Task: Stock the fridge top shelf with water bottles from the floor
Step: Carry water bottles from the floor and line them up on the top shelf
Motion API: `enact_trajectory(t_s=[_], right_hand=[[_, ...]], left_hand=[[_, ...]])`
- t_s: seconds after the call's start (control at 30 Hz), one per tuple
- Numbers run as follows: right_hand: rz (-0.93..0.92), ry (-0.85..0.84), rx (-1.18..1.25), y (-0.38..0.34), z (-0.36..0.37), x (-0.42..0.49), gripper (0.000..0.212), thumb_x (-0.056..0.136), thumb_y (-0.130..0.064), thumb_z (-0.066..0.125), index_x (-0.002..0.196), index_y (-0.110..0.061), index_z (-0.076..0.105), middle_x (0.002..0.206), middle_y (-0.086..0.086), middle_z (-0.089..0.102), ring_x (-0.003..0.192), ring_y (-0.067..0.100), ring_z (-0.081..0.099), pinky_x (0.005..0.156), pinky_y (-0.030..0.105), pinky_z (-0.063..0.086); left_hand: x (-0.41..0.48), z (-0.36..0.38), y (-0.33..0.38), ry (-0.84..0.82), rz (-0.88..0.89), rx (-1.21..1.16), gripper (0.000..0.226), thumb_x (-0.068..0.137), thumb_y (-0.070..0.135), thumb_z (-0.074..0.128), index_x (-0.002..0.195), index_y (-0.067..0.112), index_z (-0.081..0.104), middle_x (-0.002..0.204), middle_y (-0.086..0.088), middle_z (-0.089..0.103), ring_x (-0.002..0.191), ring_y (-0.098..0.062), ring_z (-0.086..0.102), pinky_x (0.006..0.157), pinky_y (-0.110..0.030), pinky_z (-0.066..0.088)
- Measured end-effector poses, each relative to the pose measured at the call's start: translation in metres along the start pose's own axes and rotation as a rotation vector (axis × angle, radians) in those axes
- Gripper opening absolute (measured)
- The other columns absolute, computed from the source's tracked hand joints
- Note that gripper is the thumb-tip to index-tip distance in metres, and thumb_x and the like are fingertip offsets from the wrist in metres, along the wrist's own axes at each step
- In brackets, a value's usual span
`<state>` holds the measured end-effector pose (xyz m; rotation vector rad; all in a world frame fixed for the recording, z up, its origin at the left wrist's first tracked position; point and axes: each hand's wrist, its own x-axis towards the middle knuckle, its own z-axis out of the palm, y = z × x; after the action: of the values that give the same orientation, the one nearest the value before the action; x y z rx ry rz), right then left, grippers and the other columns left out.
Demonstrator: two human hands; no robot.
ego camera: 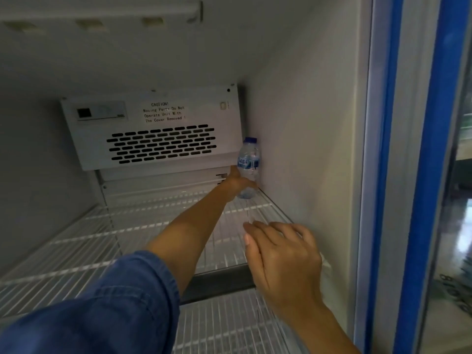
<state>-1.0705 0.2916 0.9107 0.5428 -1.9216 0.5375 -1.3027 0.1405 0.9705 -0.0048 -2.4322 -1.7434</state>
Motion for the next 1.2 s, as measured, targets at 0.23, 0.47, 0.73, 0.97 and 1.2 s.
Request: enact_trajectory(t_s=[0.23,0.47,0.73,0.97,1.2], right_hand=[[0.016,-0.023,0.049,-0.001,0.000,0.000,0.052,0.101,-0.040,0.028,0.095,-0.022,0.077,0.089,-0.008,0.076,0.082,0.011,0.069,0.088,0.031,0.046],[0.011,-0.014,0.085,0.000,0.000,0.000,0.055,0.100,-0.042,0.028,0.090,-0.021,0.077,0.084,-0.007,0.076,0.076,0.011,0.070,0.087,0.034,0.049],[0.102,-0.626,0.122,-0.004,-0.031,0.041,0.050,0.095,-0.057,0.036,0.129,-0.026,0.056,0.116,-0.005,0.068,0.100,0.012,0.065,0.083,0.029,0.050],[0.058,-1.208,0.350,-0.003,-0.002,0.070,0.074,0.093,-0.058,0.043,0.153,-0.026,0.014,0.160,-0.001,0.017,0.145,0.018,0.022,0.118,0.040,0.023],[0.127,-1.356,0.292,0.002,0.005,0.070,0.072,0.094,-0.058,0.040,0.153,-0.027,0.012,0.162,-0.002,0.007,0.148,0.017,0.011,0.118,0.035,0.011]], left_hand=[[0.004,-0.003,-0.023,0.022,0.043,-0.015,0.073,0.065,0.006,0.082,0.128,-0.008,0.046,0.117,-0.023,0.060,0.105,-0.033,0.058,0.084,-0.038,0.053],[-0.011,0.011,-0.020,0.084,0.097,-0.028,0.059,0.082,0.006,0.070,0.131,0.001,0.038,0.122,-0.014,0.055,0.107,-0.022,0.053,0.094,-0.036,0.045],[0.017,0.001,-0.036,-0.001,0.063,0.052,0.102,0.050,0.042,0.091,0.125,-0.007,0.043,0.116,-0.020,0.060,0.106,-0.029,0.060,0.094,-0.042,0.052],[0.051,-0.011,-0.060,-0.106,0.089,0.174,0.122,0.038,0.060,0.088,0.132,-0.003,0.041,0.126,-0.022,0.056,0.111,-0.028,0.058,0.097,-0.044,0.050],[0.019,-0.022,-0.039,-0.197,0.101,0.366,0.110,0.058,0.055,0.084,0.143,0.009,0.032,0.135,-0.005,0.051,0.124,-0.019,0.050,0.108,-0.038,0.041]])
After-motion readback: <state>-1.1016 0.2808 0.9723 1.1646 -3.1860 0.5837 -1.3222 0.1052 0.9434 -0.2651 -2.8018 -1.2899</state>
